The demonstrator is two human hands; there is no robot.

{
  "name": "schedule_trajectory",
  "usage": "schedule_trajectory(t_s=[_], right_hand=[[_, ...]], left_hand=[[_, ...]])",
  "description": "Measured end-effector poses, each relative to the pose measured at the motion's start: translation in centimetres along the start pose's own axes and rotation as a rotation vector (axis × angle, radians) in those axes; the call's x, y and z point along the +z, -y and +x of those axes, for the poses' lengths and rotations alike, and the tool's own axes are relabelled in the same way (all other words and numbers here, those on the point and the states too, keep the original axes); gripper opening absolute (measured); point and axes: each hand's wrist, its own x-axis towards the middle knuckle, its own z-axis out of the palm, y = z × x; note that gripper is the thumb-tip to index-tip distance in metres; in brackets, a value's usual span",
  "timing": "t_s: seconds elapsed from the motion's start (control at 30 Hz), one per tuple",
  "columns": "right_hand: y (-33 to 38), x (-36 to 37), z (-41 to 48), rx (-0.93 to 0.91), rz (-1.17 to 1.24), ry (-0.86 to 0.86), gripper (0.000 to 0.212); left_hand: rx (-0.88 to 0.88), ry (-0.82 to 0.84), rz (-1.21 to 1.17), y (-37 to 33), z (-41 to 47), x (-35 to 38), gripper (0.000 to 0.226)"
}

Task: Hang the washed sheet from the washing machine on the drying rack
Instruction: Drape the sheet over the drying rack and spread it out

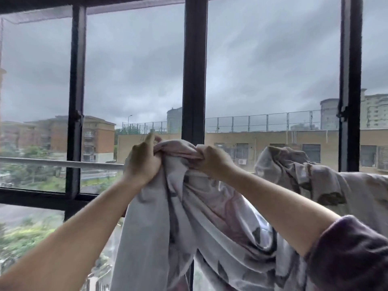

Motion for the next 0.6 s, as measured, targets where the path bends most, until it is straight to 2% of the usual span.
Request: schedule_trajectory(t_s=[0.07, 0.13, 0.2, 0.23, 0.3, 0.37, 0.43, 0.47, 0.53, 0.6], right_hand=[[0.2, 0.4, 1.3, 0.169, 0.144, -0.027, 0.015], [-0.3, 0.5, 3.1, 0.314, 0.22, -0.11, 0.025], [-0.6, 0.2, 4.4, 0.407, 0.287, -0.207, 0.031], [-0.4, 0.0, 4.9, 0.441, 0.313, -0.241, 0.032], [-0.4, -0.5, 5.5, 0.515, 0.333, -0.231, 0.026], [-1.0, -0.9, 5.6, 0.553, 0.316, -0.158, 0.027], [-2.1, -1.1, 5.4, 0.569, 0.315, -0.093, 0.034], [-2.5, -1.0, 5.2, 0.532, 0.337, -0.033, 0.036], [-3.0, -1.1, 4.2, 0.397, 0.491, 0.122, 0.038], [-2.6, -1.0, 2.7, 0.304, 0.686, 0.338, 0.056]], left_hand=[[-0.086, 0.111, 0.048, 1.1, 0.6, -0.4, 0.032], [-0.159, 0.292, 0.219, 2.0, -0.3, -0.6, 0.054], [-0.206, 0.502, 0.411, 2.1, -2.2, -0.5, 0.068], [-0.238, 0.616, 0.424, 2.2, -3.1, -0.3, 0.069], [-0.297, 0.741, 0.214, 2.3, -3.8, 0.4, 0.058], [-0.354, 0.664, -0.058, 2.0, -2.6, 0.4, 0.044], [-0.418, 0.453, -0.319, 1.6, 0.3, 0.2, 0.032], [-0.449, 0.338, -0.457, 1.4, 2.0, -0.2, 0.02], [-0.505, 0.159, -0.673, 1.4, 5.2, -0.4, 0.024], [-0.518, 0.176, -0.681, 1.1, 6.4, 0.3, 0.017]])
